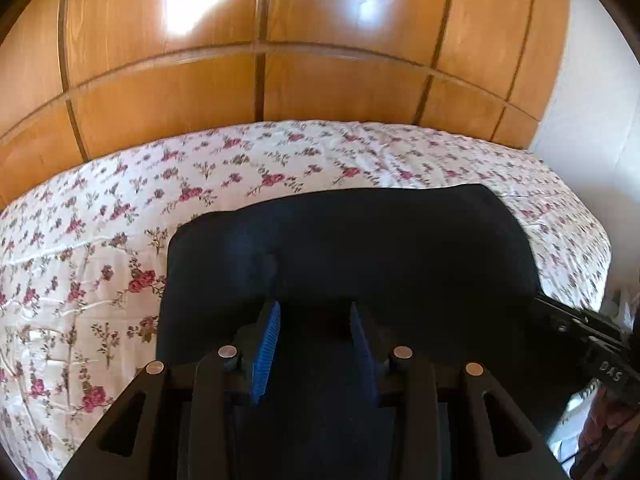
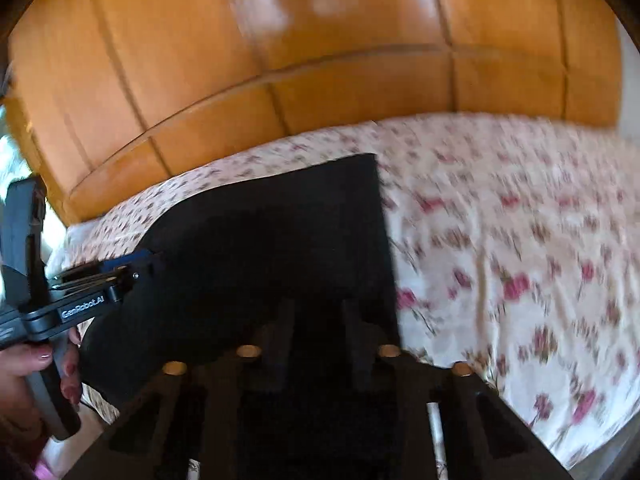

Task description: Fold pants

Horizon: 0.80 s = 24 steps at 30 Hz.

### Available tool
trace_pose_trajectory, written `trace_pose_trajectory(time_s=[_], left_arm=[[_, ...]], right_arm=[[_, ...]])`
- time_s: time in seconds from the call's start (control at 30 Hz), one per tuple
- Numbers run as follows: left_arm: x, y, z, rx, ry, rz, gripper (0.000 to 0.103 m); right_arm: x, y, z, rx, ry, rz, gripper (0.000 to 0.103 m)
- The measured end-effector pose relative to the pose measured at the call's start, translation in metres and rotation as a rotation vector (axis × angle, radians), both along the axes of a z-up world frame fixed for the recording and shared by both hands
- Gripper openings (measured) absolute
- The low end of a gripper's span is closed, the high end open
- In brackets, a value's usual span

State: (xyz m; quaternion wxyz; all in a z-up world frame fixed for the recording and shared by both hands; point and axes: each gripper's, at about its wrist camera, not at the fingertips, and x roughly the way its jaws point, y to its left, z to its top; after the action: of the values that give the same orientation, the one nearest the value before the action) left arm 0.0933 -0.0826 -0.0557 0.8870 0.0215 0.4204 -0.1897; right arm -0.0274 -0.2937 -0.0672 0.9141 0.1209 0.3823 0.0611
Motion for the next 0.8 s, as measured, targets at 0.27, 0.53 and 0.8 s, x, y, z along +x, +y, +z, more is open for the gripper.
trace_pose_trajectory(time_s=[0.27, 0.53, 0.8], left_arm=[[-0.023, -0.008, -0.005, 0.103, -0.135, 0.008, 0.039], [-0.032, 0.009, -0.002, 0.021, -0.077, 0.031, 0.04], [-0.048, 0.03, 0.003, -0.031, -0.045, 0.09, 0.04]], right_arm=[[-0.001, -0.013, -0.011, 0.09, -0.02, -0.015, 0.003], [-0.006, -0.017, -0.008, 0.14, -0.034, -0.036, 0.004], [-0.015, -0.007, 0.003, 0.07, -0.049, -0.022, 0.008]])
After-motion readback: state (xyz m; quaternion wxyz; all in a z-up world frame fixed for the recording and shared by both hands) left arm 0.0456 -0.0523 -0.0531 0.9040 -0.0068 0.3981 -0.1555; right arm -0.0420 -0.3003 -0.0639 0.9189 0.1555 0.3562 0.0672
